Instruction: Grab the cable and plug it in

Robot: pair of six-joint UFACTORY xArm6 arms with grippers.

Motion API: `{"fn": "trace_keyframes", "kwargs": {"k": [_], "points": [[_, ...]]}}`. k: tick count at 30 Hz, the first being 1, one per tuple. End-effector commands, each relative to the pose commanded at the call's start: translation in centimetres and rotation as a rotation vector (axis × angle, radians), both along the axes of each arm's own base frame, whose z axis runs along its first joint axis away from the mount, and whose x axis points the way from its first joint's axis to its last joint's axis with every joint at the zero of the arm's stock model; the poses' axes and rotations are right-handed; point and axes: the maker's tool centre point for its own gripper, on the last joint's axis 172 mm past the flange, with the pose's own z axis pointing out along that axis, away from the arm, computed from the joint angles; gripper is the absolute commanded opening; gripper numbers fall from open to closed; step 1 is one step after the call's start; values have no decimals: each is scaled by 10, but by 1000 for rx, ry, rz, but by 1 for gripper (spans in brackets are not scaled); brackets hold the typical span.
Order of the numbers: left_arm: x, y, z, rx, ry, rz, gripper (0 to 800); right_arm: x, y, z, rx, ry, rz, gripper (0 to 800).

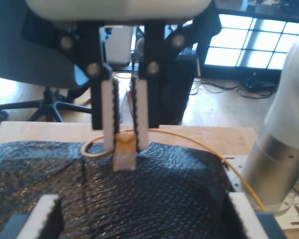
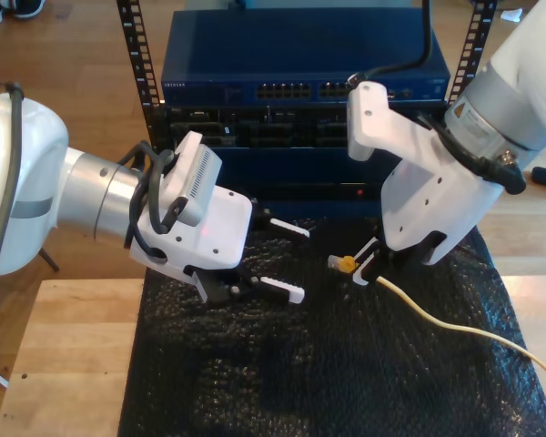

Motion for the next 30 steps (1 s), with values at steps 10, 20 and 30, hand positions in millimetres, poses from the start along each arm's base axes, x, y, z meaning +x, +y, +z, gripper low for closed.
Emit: {"fn": "trace_keyframes", "kwargs": {"k": [10, 20, 30], "points": [[-1, -1, -2, 3, 25, 3, 611, -5, 12, 4, 40, 17, 2, 3], [-2, 0, -2, 2, 15, -1, 521, -12, 20, 4, 60, 42, 15, 3], [-3, -1, -3, 1, 16, -2, 448, -17, 24, 3, 58, 48, 33, 3]]}}
